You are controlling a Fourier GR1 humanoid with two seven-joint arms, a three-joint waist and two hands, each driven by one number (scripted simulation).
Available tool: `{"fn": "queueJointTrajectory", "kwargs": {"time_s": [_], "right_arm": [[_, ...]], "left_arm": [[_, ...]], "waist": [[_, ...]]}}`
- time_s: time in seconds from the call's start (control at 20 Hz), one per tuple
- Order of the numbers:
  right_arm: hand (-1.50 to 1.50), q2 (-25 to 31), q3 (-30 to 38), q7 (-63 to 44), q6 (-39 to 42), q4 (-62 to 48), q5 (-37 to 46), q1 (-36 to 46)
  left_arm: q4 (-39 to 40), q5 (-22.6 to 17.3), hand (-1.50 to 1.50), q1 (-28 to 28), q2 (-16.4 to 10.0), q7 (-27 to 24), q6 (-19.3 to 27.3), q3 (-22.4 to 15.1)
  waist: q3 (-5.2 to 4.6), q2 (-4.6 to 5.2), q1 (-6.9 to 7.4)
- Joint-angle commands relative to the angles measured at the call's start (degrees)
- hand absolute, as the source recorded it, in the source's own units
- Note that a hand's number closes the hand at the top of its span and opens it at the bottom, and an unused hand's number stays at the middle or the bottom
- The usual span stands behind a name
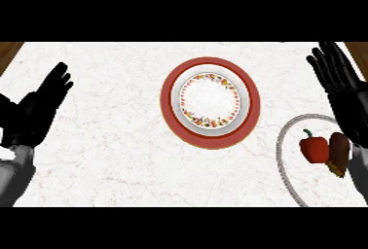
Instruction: Pick the sweet potato from the placemat and place it in the plate
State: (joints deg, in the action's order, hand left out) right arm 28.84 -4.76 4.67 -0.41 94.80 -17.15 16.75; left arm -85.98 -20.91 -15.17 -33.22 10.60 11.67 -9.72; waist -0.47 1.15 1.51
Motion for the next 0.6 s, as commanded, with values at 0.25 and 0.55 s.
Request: {"fn": "queueJointTrajectory", "kwargs": {"time_s": [0.25,0.55], "right_arm": [[-1.50,-6.27,17.00,-4.24,-24.60,-6.75,0.12,-1.91],[-1.50,-7.44,15.82,2.75,-49.53,-4.81,24.11,-9.62]], "left_arm": [[2.09,11.75,0.00,10.35,-4.27,-10.45,4.45,-0.41],[1.50,11.37,0.00,15.54,-1.72,-13.75,4.51,-1.89]], "waist": [[0.43,-1.43,-1.55],[0.19,-1.78,-1.89]]}}
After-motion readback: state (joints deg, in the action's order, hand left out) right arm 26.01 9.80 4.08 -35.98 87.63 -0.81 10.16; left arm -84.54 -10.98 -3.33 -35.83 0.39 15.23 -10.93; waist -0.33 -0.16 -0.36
